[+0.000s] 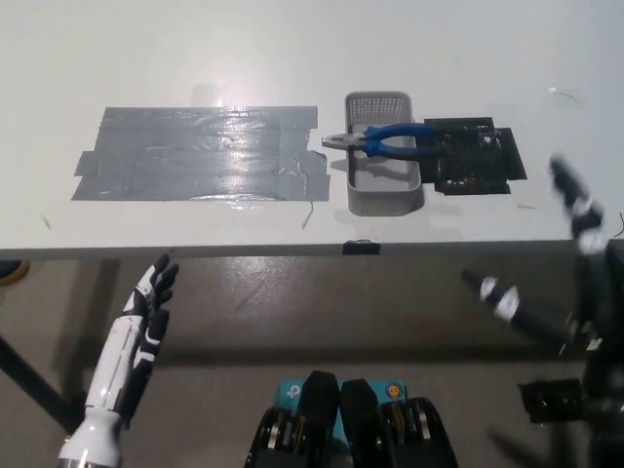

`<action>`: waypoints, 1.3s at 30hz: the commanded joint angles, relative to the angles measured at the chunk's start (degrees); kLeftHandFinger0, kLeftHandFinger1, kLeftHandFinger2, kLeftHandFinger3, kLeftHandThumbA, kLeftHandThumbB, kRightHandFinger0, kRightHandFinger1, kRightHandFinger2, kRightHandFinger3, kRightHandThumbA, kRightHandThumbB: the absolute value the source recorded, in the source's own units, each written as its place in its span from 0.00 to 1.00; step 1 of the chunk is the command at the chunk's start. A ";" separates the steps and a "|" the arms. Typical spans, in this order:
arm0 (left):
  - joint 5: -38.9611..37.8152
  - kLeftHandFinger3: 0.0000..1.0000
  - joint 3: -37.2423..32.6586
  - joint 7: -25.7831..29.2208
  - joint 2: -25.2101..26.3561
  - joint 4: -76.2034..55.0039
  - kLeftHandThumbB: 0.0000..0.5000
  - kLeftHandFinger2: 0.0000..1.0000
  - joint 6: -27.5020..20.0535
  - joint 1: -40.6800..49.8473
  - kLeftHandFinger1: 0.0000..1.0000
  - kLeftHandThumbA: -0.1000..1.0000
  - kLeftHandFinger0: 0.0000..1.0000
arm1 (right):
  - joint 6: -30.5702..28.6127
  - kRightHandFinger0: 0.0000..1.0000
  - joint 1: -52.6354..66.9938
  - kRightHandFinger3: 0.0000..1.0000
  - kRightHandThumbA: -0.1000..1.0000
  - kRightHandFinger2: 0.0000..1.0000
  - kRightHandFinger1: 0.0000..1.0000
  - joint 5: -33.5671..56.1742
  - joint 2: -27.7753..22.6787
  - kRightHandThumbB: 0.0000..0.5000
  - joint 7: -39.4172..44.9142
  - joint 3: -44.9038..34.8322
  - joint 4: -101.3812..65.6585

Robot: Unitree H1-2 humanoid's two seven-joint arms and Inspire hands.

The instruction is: The robot picks the blue plier placed on top of the container and places it on the grey area of the table

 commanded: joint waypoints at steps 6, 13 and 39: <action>-1.65 1.00 -1.99 -2.65 0.82 -2.42 0.51 1.00 -5.71 0.56 1.00 1.00 1.00 | 33.44 1.00 -39.72 1.00 1.00 1.00 1.00 -1.15 -17.40 0.65 25.70 7.10 4.89; -0.36 1.00 -2.82 -2.56 0.93 -1.65 0.52 1.00 -5.15 1.06 1.00 1.00 1.00 | 33.10 1.00 -59.57 1.00 0.97 1.00 1.00 -9.25 -16.06 0.72 35.65 19.42 31.82; 1.57 1.00 -3.99 -1.28 1.44 -0.06 0.43 1.00 -7.64 0.70 1.00 1.00 1.00 | 24.05 1.00 -79.39 1.00 1.00 1.00 1.00 -13.79 -3.55 0.59 45.00 40.43 80.94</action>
